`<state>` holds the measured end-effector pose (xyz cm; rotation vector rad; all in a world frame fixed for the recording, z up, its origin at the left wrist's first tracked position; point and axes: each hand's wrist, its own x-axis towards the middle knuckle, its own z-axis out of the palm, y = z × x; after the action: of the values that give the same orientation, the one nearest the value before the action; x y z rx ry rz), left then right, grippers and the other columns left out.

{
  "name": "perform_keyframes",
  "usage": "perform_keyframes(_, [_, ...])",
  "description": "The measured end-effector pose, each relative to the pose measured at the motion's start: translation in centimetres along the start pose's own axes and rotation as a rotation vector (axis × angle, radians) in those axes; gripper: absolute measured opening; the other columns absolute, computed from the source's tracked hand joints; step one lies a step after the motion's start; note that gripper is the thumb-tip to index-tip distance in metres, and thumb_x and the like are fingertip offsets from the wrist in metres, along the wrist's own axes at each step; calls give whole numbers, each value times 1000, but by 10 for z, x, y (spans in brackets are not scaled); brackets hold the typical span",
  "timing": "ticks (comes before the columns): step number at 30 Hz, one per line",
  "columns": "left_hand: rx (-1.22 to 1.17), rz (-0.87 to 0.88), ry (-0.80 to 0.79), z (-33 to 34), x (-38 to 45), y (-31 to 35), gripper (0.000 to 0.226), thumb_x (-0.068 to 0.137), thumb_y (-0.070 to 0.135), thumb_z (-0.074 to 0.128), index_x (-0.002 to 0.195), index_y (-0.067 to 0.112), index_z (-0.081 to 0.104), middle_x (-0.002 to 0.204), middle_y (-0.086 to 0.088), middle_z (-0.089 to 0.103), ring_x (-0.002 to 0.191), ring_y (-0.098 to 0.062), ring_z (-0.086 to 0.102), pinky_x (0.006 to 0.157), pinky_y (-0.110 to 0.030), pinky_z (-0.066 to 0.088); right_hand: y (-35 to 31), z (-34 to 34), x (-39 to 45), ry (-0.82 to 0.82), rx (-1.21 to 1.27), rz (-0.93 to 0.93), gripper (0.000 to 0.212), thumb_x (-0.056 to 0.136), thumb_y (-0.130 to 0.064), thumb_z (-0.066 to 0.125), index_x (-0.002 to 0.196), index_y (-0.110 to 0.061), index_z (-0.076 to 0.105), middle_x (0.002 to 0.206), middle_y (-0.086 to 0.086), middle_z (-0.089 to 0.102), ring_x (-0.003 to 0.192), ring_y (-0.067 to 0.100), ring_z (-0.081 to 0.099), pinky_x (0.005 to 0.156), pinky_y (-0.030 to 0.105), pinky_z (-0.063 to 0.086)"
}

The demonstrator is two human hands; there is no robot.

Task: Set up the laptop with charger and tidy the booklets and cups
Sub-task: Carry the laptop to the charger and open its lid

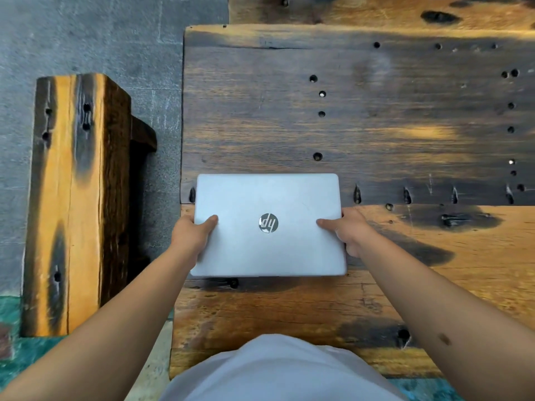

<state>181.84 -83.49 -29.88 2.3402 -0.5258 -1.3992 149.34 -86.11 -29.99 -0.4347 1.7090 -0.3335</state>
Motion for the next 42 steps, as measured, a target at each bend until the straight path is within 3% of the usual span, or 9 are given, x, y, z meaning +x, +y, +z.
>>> perform_keyframes(6, [24, 122, -49, -23, -45, -5, 39, 87, 32, 72, 120, 13, 63, 97, -1, 70, 82, -21, 67, 66, -32, 52, 14, -22, -54, -153, 31, -180, 43, 82, -7, 77, 121, -11, 60, 115, 7, 72, 98, 28, 71, 82, 48, 58])
perform_keyframes(10, [15, 145, -90, -38, -82, -14, 34, 88, 34, 72, 111, 9, 66, 100, -9, 73, 85, -30, 71, 80, -46, 58, 25, -33, -97, -199, -15, -290, 42, 86, -14, 73, 125, -16, 59, 118, 4, 71, 101, 25, 71, 86, 51, 57])
perform_keyframes(15, [-64, 202, -156, -52, -128, -32, 30, 84, 27, 77, 103, 5, 70, 93, -10, 77, 81, -31, 73, 79, -48, 59, 47, -46, -140, -242, 39, -338, 41, 90, -14, 70, 128, -12, 56, 119, 7, 71, 103, 30, 70, 89, 56, 55])
perform_keyframes(20, [-48, 270, -164, -55, -159, -55, 26, 82, 21, 78, 101, 5, 70, 96, -11, 76, 85, -32, 73, 82, -51, 58, 80, -52, -170, -230, 65, -371, 27, 94, -15, 64, 120, -8, 61, 109, 7, 75, 93, 26, 74, 65, 36, 60])
perform_keyframes(22, [-36, 280, -163, -54, -167, -61, 25, 82, 22, 79, 99, 6, 71, 94, -11, 76, 82, -30, 73, 78, -48, 60, 94, -53, -181, -197, 87, -382, 25, 94, -16, 65, 117, -10, 62, 107, 6, 76, 89, 23, 74, 60, 32, 59])
perform_keyframes(25, [7, 325, -172, -51, -176, -67, 19, 81, 24, 80, 92, 12, 70, 91, -7, 77, 77, -26, 74, 72, -41, 60, 115, -58, -194, -146, 165, -368, 29, 91, -16, 68, 118, -11, 60, 107, 7, 75, 93, 28, 73, 73, 45, 60])
perform_keyframes(28, [85, 395, -214, -50, -182, -65, 21, 80, 28, 79, 94, 16, 70, 91, -3, 76, 78, -25, 74, 76, -47, 60, 136, -61, -211, -74, 253, -365, 29, 90, -14, 69, 118, -11, 61, 106, 8, 76, 93, 30, 73, 80, 51, 58])
perform_keyframes(37, [433, 589, -444, -23, -197, -35, 26, 80, 33, 78, 96, 13, 71, 90, -6, 75, 81, -28, 72, 81, -51, 58, 242, -44, -266, 180, 644, -386, 26, 89, -9, 68, 114, -10, 64, 106, 10, 75, 93, 31, 73, 67, 39, 60])
perform_keyframes(42, [674, 706, -551, 21, -233, -43, 29, 80, 36, 78, 84, 12, 62, 82, -7, 70, 70, -22, 66, 56, -30, 46, 322, -33, -299, 382, 843, -323, 24, 86, -8, 69, 110, -5, 67, 104, 14, 75, 90, 34, 73, 70, 40, 58])
